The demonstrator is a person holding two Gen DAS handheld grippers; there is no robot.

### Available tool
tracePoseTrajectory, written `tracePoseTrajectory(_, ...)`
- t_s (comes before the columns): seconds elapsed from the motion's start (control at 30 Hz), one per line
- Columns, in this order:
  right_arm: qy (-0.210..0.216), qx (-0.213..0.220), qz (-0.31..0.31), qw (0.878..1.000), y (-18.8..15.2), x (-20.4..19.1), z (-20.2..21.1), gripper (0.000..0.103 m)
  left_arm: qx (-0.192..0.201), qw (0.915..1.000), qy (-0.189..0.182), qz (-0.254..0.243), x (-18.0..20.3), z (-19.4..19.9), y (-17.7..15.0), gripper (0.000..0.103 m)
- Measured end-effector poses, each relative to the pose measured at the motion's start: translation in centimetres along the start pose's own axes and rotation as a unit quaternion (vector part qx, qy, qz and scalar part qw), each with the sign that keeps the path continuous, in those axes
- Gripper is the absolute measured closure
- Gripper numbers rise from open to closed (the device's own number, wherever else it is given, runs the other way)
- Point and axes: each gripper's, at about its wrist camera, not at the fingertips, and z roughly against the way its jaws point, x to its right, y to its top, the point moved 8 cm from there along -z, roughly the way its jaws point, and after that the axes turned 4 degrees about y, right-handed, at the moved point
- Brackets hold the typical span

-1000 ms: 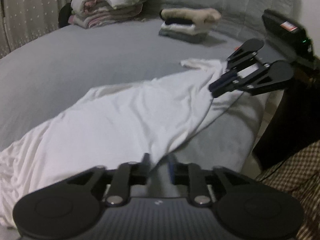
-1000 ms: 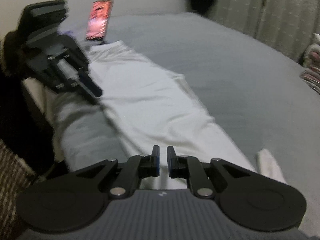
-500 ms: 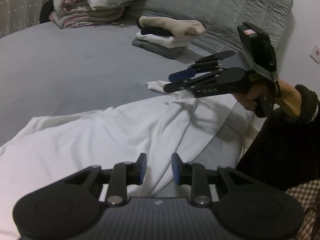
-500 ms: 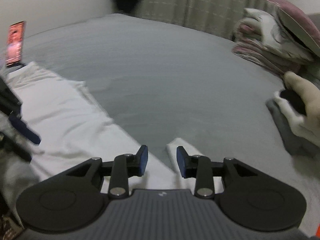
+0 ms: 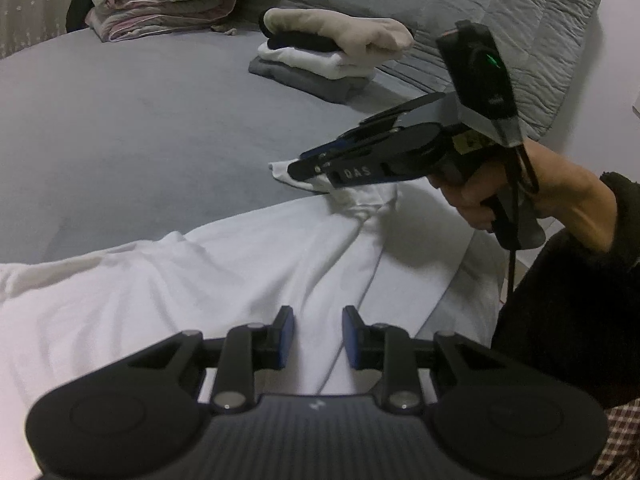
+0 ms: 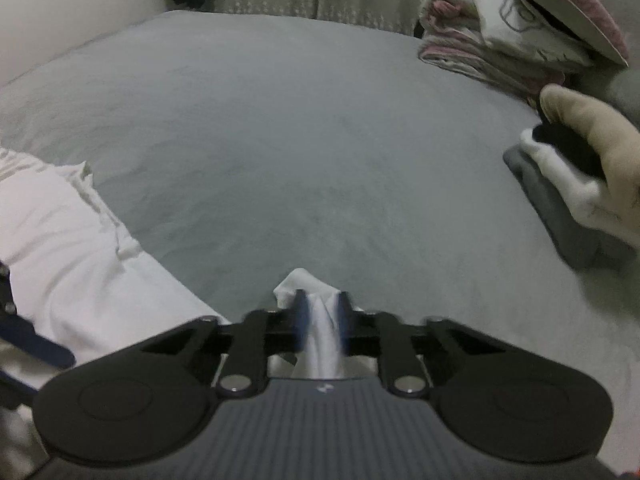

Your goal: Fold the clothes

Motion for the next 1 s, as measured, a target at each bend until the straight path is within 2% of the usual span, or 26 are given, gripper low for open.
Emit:
tracePoseTrajectory(0.17, -0.011, 0.019, -0.036, 0.999, 0.2, 1.3, 1.7, 0.101, 0.008, 1.0, -0.004, -0.001, 0.3, 0.2, 0.1, 0.093)
tracePoseTrajectory(0.37, -0.034, 0.057, -0.072, 0.995, -0.4, 3.9, 5.6, 0.101, 0.025, 0.9992, -0.025, -0.021, 1.7, 1.0, 0.1, 0.101)
tracePoseTrajectory(0.5, -0.046, 0.074, -0.097, 0.992, -1.6, 5.7, 8.3, 0.101, 0.027, 0.9979, -0.046, -0.038, 3.0, 1.2, -0.1, 0.102)
tracePoseTrajectory(0.73, -0.052, 0.072, -0.126, 0.988, -5.4, 8.0, 12.4, 0.102, 0.013, 0.9942, -0.082, -0.068, 5.6, 0.7, -0.6, 0.102)
tracePoseTrajectory(0.87, -0.053, 0.051, -0.13, 0.989, -7.7, 8.2, 13.9, 0.103, 0.012, 0.9937, -0.09, -0.066, 6.4, 0.4, -0.2, 0.102)
tracePoseTrajectory(1.0, -0.036, 0.013, -0.148, 0.988, -9.9, 8.4, 14.1, 0.103, 0.018, 0.9937, -0.091, -0.062, 6.8, 0.0, 0.8, 0.101)
